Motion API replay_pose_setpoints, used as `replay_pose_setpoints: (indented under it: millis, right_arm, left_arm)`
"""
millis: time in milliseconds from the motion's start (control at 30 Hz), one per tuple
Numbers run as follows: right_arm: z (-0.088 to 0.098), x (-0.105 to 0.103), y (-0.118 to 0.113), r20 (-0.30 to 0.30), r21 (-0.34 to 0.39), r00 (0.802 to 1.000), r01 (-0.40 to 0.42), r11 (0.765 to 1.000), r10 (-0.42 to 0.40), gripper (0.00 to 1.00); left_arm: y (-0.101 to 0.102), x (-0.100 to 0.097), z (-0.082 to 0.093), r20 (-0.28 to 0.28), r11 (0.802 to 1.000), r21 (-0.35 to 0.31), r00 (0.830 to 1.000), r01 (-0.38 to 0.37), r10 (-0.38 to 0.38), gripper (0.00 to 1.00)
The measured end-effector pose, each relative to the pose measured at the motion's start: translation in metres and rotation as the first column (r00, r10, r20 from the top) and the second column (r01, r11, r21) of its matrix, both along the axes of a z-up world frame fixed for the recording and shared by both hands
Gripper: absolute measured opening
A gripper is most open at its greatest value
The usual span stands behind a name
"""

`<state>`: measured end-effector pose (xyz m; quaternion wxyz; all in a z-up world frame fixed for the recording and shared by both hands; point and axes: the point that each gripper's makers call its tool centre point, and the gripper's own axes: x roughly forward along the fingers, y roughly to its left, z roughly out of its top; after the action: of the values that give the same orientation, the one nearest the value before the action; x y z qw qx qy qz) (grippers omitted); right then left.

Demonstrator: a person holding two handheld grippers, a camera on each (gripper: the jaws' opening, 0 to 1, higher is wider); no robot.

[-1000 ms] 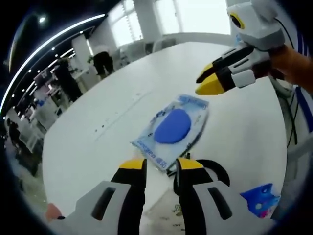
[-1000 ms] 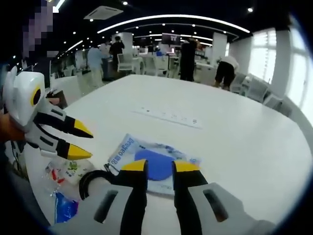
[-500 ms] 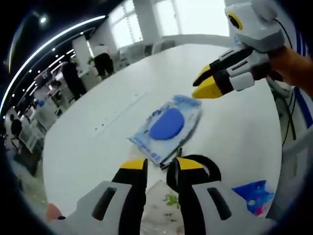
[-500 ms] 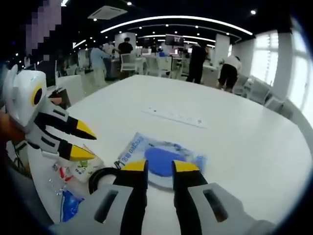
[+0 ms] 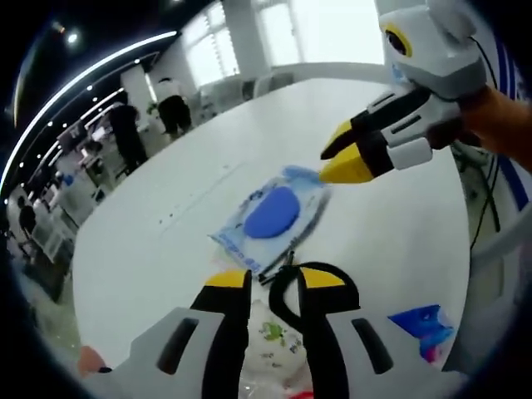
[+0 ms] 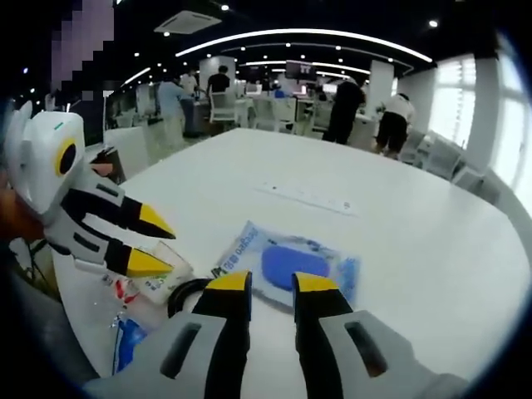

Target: Arrange the tabletop items into an orderly group along one side of the table until the central work area is clear of visible clutter.

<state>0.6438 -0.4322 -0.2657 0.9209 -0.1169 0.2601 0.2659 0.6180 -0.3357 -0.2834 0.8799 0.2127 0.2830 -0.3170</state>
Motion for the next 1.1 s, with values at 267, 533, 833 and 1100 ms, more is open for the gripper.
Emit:
replay_pose_setpoints:
  millis: [267, 533, 833, 1100]
  right_arm:
    - [-0.001, -0.013, 0.005, -0.005, 0.011, 1.000, -0.006, 1.000, 0.006, 0.19]
    - [-0.001, -0.025, 0.009, -0.007, 0.014, 1.000, -0.016, 1.000, 0.016, 0.19]
    - [-0.006, -0.038, 0.014, -0.016, 0.010, 0.999, -0.029, 1.000, 0.030, 0.19]
    - [-0.011, -0.047, 0.018, -0.028, 0.009, 0.999, -0.039, 0.999, 0.039, 0.19]
  left_arm:
    - [0.000, -0.010, 0.004, 0.007, 1.000, -0.007, 1.000, 0.000, 0.000, 0.20]
    - [0.001, -0.021, 0.005, 0.009, 1.000, -0.011, 1.000, -0.002, 0.002, 0.20]
    - [0.003, -0.031, 0.001, 0.002, 1.000, -0.017, 1.000, -0.011, 0.011, 0.19]
    - [0.008, -0.040, -0.002, -0.006, 1.000, -0.017, 1.000, -0.020, 0.020, 0.19]
